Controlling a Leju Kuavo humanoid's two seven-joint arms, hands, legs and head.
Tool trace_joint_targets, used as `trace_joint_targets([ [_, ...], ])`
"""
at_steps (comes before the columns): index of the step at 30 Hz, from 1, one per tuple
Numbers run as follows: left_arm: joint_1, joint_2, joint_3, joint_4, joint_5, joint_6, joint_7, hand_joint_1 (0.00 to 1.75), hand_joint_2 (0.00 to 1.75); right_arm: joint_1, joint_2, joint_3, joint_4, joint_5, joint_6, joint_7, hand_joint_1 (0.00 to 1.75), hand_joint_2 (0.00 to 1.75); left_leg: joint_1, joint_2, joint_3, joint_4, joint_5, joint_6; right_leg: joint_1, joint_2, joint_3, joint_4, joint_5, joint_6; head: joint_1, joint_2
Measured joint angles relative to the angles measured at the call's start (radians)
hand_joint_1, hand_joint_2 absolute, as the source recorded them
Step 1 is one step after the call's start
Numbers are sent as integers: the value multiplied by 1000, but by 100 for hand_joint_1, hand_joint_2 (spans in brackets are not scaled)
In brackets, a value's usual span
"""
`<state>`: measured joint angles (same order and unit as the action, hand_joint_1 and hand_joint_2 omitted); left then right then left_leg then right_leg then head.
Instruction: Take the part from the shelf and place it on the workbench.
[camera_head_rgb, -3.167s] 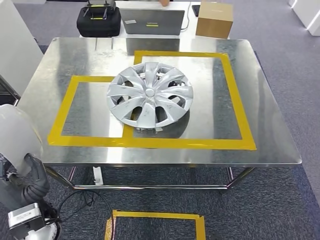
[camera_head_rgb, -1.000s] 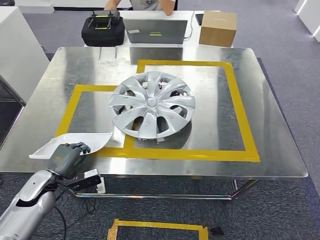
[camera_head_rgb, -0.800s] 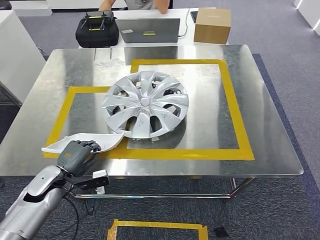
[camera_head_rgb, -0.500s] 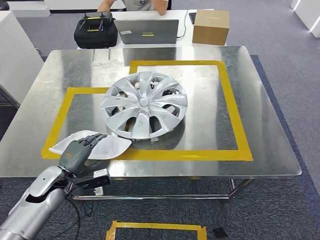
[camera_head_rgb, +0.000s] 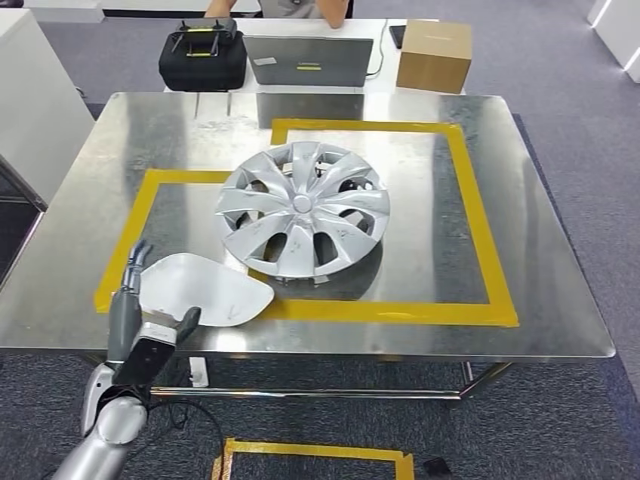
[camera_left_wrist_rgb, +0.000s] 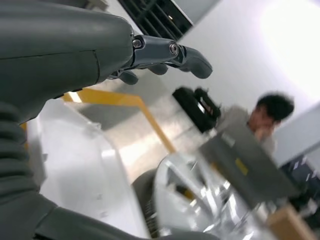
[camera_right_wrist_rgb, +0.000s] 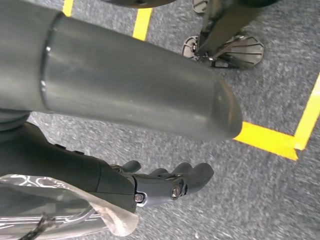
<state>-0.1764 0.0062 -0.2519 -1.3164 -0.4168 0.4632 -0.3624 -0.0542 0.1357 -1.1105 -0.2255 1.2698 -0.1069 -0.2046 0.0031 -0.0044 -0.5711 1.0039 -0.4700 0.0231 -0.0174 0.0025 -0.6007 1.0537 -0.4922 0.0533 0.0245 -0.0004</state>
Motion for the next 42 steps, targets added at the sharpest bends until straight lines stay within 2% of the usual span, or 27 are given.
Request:
trace_joint_targets([
  [1,11,-14,16,-20,21,13,-10,0,0,0,2,0,0,0,-2,0,0,0,-2,-1,-1,4,-2,-5,0,1,18,-32,5,-4,0,0],
  [4,36,-41,50,-64,51,31,-27,0,0,2,8,0,0,0,-6,1,0,0,-3,-1,-3,11,-6,-15,2,3,27,-42,2,-22,0,0],
  [6,49,-56,68,-90,81,54,-45,0,0,2,11,0,0,0,-9,1,0,0,0,0,-16,46,-33,-24,0,2,30,-43,3,-34,-2,0],
  [7,55,-63,78,-103,105,70,-58,0,0,2,13,0,0,-1,-12,2,0,0,1,1,-37,95,-62,-29,-1,1,31,-44,2,-39,-3,0],
  [9,71,-77,96,-127,150,98,-81,0,0,2,15,0,0,-3,-18,3,0,0,1,1,-99,234,-126,-34,0,0,33,-44,1,-44,-4,0],
  [10,81,-83,103,-138,166,105,-88,0,0,3,16,0,0,-4,-20,4,0,0,1,1,-125,288,-142,-34,0,0,33,-44,0,-44,-4,0],
  [11,90,-88,108,-146,173,108,-92,0,0,3,18,0,0,-5,-21,4,0,0,1,1,-136,308,-139,-33,1,0,34,-44,0,-45,-4,0],
  [12,96,-92,112,-152,176,109,-94,0,0,3,19,-1,0,-5,-22,4,0,0,1,1,-127,286,-115,-29,2,1,36,-44,-1,-45,-4,0],
  [15,101,-99,121,-170,178,110,-97,0,0,3,23,-1,0,-5,-23,5,0,0,-3,1,-45,109,-19,-10,6,1,43,-44,-3,-45,-4,0],
  [17,101,-104,124,-178,179,110,-99,0,0,2,26,-1,0,-5,-24,5,0,0,-8,1,-10,33,-3,-3,9,1,42,-43,-5,-39,-3,0],
  [19,103,-108,127,-185,180,111,-100,0,0,2,28,-1,0,-6,-24,5,0,0,-11,1,-4,14,-7,-2,9,-1,39,-44,-5,-29,-3,0],
  [21,106,-111,129,-191,181,112,-101,0,0,2,28,-1,0,-5,-24,5,0,0,-8,0,-1,4,-1,4,7,-2,37,-42,-10,-18,-3,0],
  [23,106,-117,132,-197,188,113,-103,0,0,2,28,-1,0,-6,-25,5,0,0,-2,1,3,-9,7,12,7,-2,9,14,-48,-10,1,0],
  [25,111,-123,135,-202,216,120,-111,0,0,2,28,-1,0,-8,-26,6,0,0,-2,2,3,-10,8,15,6,-2,-51,141,-111,-3,6,0],
  [26,117,-127,137,-206,240,127,-119,0,0,3,29,-1,0,-9,-26,8,0,0,-3,3,3,-10,8,16,5,-2,-79,199,-131,0,6,0],
  [27,124,-131,140,-212,263,135,-129,0,0,5,29,-2,0,-11,-28,11,0,0,-3,3,3,-9,7,16,5,-2,-94,229,-134,2,6,0],
  [28,132,-135,142,-221,286,146,-139,0,0,6,29,-3,0,-13,-30,14,0,0,-3,3,3,-8,7,16,5,-2,-90,219,-117,3,6,0],
  [29,141,-139,144,-233,304,155,-147,0,0,6,29,-5,0,-14,-32,17,0,0,-3,3,3,-6,7,15,4,-2,-66,168,-83,3,7,0],
  [31,161,-144,145,-259,331,172,-160,0,0,5,30,-9,0,-18,-36,21,0,0,-4,2,1,3,4,10,4,-2,5,27,-21,1,7,0],
  [32,171,-145,145,-272,342,179,-165,0,0,4,31,-11,0,-20,-37,21,0,0,-6,2,-2,7,2,6,5,-1,29,-20,-6,-3,6,0],
  [33,181,-146,144,-284,350,184,-170,0,0,4,31,-13,0,-22,-37,22,0,0,-8,2,-5,11,2,2,6,0,40,-41,-4,-8,6,0],
  [36,210,-145,139,-319,364,195,-178,0,0,7,32,-21,0,-28,-39,21,0,0,-8,1,-10,19,-1,-11,5,1,39,-43,1,-25,5,0],
  [37,218,-145,138,-330,366,198,-178,0,0,7,33,-23,0,-28,-39,21,0,0,-7,1,-15,34,-17,-16,4,0,37,-44,5,-32,4,0],
  [38,225,-144,136,-340,366,199,-178,0,0,6,33,-25,0,-29,-40,21,0,0,-6,2,-26,66,-45,-22,2,-2,33,-46,10,-39,2,0],
  [41,241,-141,134,-359,367,204,-178,0,0,4,34,-27,0,-29,-41,21,0,0,-2,2,-85,248,-159,-33,3,-6,15,-46,23,-49,-1,0],
  [42,248,-140,133,-365,368,205,-178,0,0,5,34,-27,0,-29,-41,22,0,0,-1,2,-91,286,-175,-33,4,-7,7,-46,29,-50,-1,0],
])
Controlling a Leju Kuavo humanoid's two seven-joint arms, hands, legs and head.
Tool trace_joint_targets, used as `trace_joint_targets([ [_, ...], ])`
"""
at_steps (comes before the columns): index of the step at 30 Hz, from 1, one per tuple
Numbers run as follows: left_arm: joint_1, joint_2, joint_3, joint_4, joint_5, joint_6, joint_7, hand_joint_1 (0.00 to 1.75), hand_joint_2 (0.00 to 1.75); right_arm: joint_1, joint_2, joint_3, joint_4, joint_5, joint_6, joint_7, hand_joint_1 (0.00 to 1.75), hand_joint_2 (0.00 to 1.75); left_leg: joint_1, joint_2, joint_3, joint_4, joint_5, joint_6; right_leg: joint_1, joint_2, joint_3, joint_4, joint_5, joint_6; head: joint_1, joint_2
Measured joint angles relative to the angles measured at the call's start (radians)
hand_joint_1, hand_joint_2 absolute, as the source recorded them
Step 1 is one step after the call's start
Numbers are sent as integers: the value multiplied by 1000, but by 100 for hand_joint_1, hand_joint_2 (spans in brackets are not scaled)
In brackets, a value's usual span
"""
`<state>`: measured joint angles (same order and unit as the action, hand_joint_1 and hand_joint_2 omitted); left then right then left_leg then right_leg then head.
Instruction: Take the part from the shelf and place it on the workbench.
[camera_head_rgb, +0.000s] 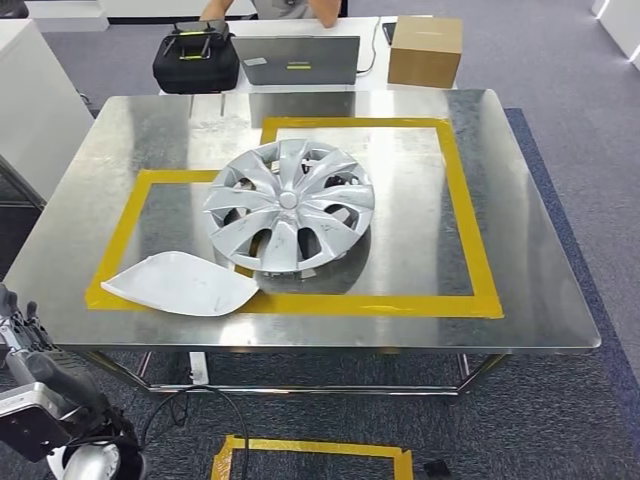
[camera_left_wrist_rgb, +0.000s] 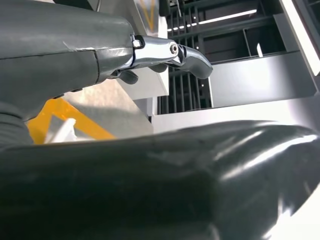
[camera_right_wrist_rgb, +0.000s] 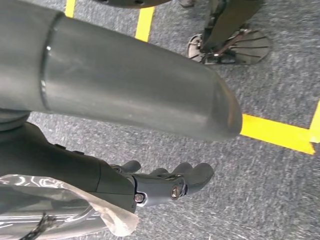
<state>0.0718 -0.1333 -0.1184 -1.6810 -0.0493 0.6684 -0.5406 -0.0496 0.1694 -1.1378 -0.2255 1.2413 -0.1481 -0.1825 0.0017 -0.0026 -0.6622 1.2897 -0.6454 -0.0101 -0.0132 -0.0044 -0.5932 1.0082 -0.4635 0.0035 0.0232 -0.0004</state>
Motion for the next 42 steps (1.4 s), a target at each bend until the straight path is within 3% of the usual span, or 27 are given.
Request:
trace_joint_targets([
  [1,7,1,-1,-6,0,2,0,0,0,0,0,-1,0,0,-1,1,0,0,0,0,12,-1,3,1,1,0,-8,1,6,0,0,0],
  [2,12,3,-1,-11,1,3,0,0,0,0,0,-2,0,0,-2,2,0,0,0,0,43,-42,24,4,1,0,-14,1,12,1,0,0],
  [5,16,6,-6,-30,0,9,-1,0,0,0,3,-3,0,1,-5,5,0,0,-5,0,171,-256,90,19,4,0,-28,3,29,11,1,0],
  [6,16,7,-8,-36,-1,11,-1,0,0,-1,3,-3,0,1,-5,5,0,0,-8,0,191,-293,98,23,4,0,-30,3,35,16,1,0],
  [9,22,11,-9,-47,-3,19,-4,0,0,-1,4,-5,0,0,-6,6,0,0,-13,1,184,-305,118,37,0,-1,-35,1,50,35,1,0],
  [10,24,13,-9,-50,-5,21,-7,0,0,0,4,-5,0,1,-6,7,0,0,-12,3,177,-308,128,43,-1,0,-42,9,37,40,2,0],
  [11,25,14,-10,-54,-8,23,-10,0,0,0,4,-6,0,1,-6,8,0,0,-10,5,167,-312,140,50,-2,1,-54,34,5,44,3,0],
  [14,29,16,-10,-62,-16,23,-16,0,0,0,4,-6,0,2,-6,9,0,0,-9,7,126,-312,173,60,-2,3,-105,208,-136,52,7,0],
  [15,31,16,-10,-63,-17,23,-17,0,0,-1,4,-6,0,2,-6,10,0,0,-9,8,111,-311,183,60,-2,3,-111,258,-157,53,6,0],
  [16,33,17,-10,-64,-17,24,-17,0,0,-1,4,-6,0,2,-7,11,0,0,-9,8,96,-308,192,58,-2,3,-100,279,-155,54,6,0],
  [17,34,17,-10,-64,-17,24,-18,0,0,-1,4,-6,0,2,-7,11,0,0,-9,8,82,-305,201,56,-2,3,-72,264,-135,55,6,0],
  [19,36,19,-10,-64,-19,24,-18,0,0,-2,4,-6,0,2,-7,12,0,0,-9,8,60,-297,215,49,-2,2,33,139,-91,53,7,0],
  [21,36,20,-10,-67,-22,24,-18,0,0,-6,4,-6,0,2,-7,13,0,0,-11,8,46,-286,227,40,0,4,127,5,-88,46,7,0],
  [22,36,20,-11,-68,-23,24,-18,0,0,-8,4,-6,0,2,-7,14,0,0,-12,8,42,-283,234,35,1,4,145,-28,-94,42,7,0],
  [24,37,21,-12,-70,-25,24,-19,0,0,-7,5,-6,0,2,-7,15,0,0,-11,8,37,-281,247,23,3,3,137,-40,-90,29,8,0],
  [25,38,22,-12,-70,-25,24,-19,0,0,-6,5,-6,0,2,-7,17,0,0,-9,7,32,-276,239,17,2,2,128,-40,-82,20,7,0],
  [26,39,22,-12,-70,-26,24,-19,0,0,-6,6,-7,0,2,-7,18,0,0,-7,6,25,-257,213,11,1,-1,119,-41,-73,11,5,0],
  [29,42,23,-12,-70,-28,24,-18,0,0,-6,6,-7,0,3,-7,21,0,0,-1,5,-13,-92,69,-5,2,-6,88,-40,-42,-3,-2,0],
  [30,44,23,-12,-70,-29,24,-18,0,0,-5,6,-8,0,3,-7,23,0,0,0,5,-19,-35,42,-8,4,-7,77,-39,-31,-3,-2,0],
  [31,45,23,-12,-70,-30,24,-18,0,0,-5,6,-8,0,3,-7,24,0,0,1,5,-14,-5,38,-8,5,-7,65,-36,-21,-3,-2,0],
  [32,46,23,-12,-70,-31,24,-18,0,0,-5,6,-9,0,3,-7,24,0,0,1,5,8,-12,55,-7,5,-7,50,-32,-12,-2,-2,0],
  [34,46,24,-13,-70,-32,24,-18,0,0,-5,7,-11,0,4,-7,25,0,0,1,5,101,-134,103,2,6,-7,24,-22,2,0,-2,0],
  [36,45,25,-14,-70,-33,24,-18,0,0,-5,8,-12,0,4,-7,25,0,0,-3,4,187,-274,115,13,8,-5,7,-15,15,7,-1,0],
  [37,45,25,-14,-70,-33,24,-18,0,0,-6,8,-12,0,4,-7,25,0,0,-5,4,204,-307,112,18,8,-5,3,-14,22,13,-2,0],
  [40,45,25,-16,-70,-34,24,-17,0,0,-4,9,-13,0,5,-7,25,0,0,-8,6,192,-323,129,33,5,-3,-6,-12,32,33,-4,0],
  [42,44,24,-19,-70,-35,24,-13,0,0,-3,9,-13,0,5,-7,26,0,0,-5,9,170,-329,154,48,3,0,-30,34,-30,43,-2,0],
])
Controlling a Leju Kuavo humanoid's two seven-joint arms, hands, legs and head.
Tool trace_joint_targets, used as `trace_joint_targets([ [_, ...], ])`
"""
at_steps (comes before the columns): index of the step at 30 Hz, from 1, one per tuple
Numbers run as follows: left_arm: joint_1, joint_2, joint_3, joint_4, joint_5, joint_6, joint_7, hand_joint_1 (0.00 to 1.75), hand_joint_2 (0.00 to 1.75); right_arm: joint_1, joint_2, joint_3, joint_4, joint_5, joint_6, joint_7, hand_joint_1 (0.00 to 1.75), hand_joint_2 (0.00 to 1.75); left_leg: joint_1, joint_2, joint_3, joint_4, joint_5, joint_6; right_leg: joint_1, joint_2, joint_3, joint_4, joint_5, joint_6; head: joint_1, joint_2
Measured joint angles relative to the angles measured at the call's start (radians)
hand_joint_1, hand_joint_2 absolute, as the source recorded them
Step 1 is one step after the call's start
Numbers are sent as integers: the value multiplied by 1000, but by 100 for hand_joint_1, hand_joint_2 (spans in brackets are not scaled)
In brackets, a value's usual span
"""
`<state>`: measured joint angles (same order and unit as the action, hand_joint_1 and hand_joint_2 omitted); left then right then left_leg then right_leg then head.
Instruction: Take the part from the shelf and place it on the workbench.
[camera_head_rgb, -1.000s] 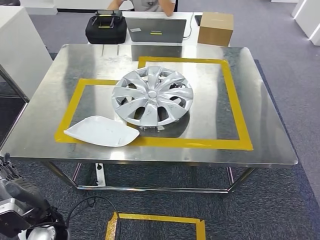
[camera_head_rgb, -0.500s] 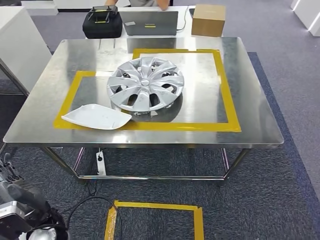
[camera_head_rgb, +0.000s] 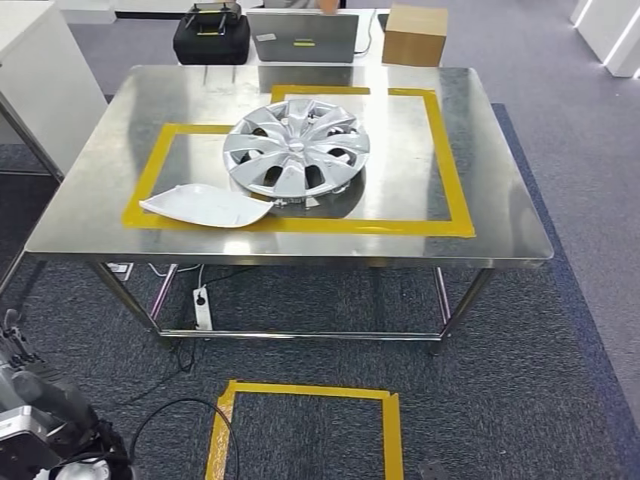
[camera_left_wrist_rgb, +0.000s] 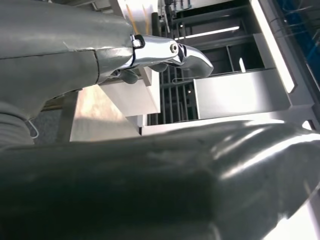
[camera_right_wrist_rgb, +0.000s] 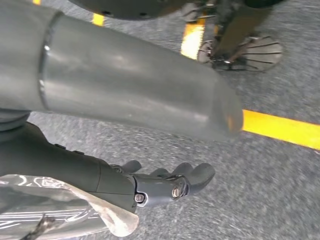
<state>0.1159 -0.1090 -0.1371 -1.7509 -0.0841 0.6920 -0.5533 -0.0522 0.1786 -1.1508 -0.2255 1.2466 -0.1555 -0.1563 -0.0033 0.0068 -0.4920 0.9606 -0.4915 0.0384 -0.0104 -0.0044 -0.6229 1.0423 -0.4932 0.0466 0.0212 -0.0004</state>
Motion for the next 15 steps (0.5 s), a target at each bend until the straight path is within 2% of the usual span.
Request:
trace_joint_targets([
  [2,1,0,-4,0,-1,0,4,0,0,0,0,0,0,1,0,2,0,0,0,1,-31,0,24,8,-1,2,-37,117,-102,7,2,0],
  [3,1,0,-6,1,-2,0,5,0,0,0,0,0,0,1,-1,2,0,0,-1,2,-48,1,37,8,-1,2,-50,180,-132,10,2,0],
  [4,2,0,-7,3,-3,0,6,0,0,0,0,0,0,2,-1,4,0,0,-1,2,-66,3,50,7,-2,2,-51,223,-138,13,2,0],
  [5,2,0,-9,5,-4,0,7,0,0,0,0,0,0,2,-2,5,0,0,-1,3,-84,5,63,5,-2,2,-37,235,-120,15,2,0],
  [6,2,0,-10,7,-5,0,9,0,0,0,0,0,0,2,-2,6,0,0,0,3,-102,8,74,2,-3,2,-5,211,-88,17,2,0],
  [7,2,0,-11,8,-7,0,11,0,0,-1,0,0,0,2,-2,7,0,0,1,3,-116,14,83,-2,-4,2,44,154,-60,18,2,0],
  [8,2,0,-13,10,-9,0,13,0,0,-3,0,-1,0,2,-3,8,0,0,0,2,-130,22,91,-7,-5,2,105,76,-50,18,3,0],
  [9,2,0,-14,10,-11,0,14,0,0,-5,0,-1,0,2,-3,8,0,0,-1,2,-141,31,97,-12,-5,3,157,3,-55,13,3,0],
  [10,1,0,-15,11,-12,0,16,0,0,-7,0,-1,0,3,-3,8,0,0,-2,3,-148,39,104,-17,-5,4,190,-50,-67,8,4,0],
  [11,1,0,-16,12,-14,0,17,0,0,-8,0,-1,0,3,-3,8,0,0,-3,4,-153,43,112,-23,-2,5,203,-77,-78,0,3,0],
  [13,2,0,-17,16,-16,0,18,0,0,-7,0,-2,0,3,-3,10,0,0,1,4,-158,45,122,-35,0,3,187,-79,-72,-18,3,0],
  [14,2,0,-17,18,-17,0,19,0,0,-6,0,-3,0,3,-3,10,0,0,3,3,-163,53,107,-41,0,1,179,-78,-63,-27,1,0],
  [15,2,0,-17,20,-17,0,19,0,0,-6,1,-4,0,3,-3,11,0,0,5,2,-173,80,71,-47,-1,-2,169,-78,-52,-36,0,0],
])
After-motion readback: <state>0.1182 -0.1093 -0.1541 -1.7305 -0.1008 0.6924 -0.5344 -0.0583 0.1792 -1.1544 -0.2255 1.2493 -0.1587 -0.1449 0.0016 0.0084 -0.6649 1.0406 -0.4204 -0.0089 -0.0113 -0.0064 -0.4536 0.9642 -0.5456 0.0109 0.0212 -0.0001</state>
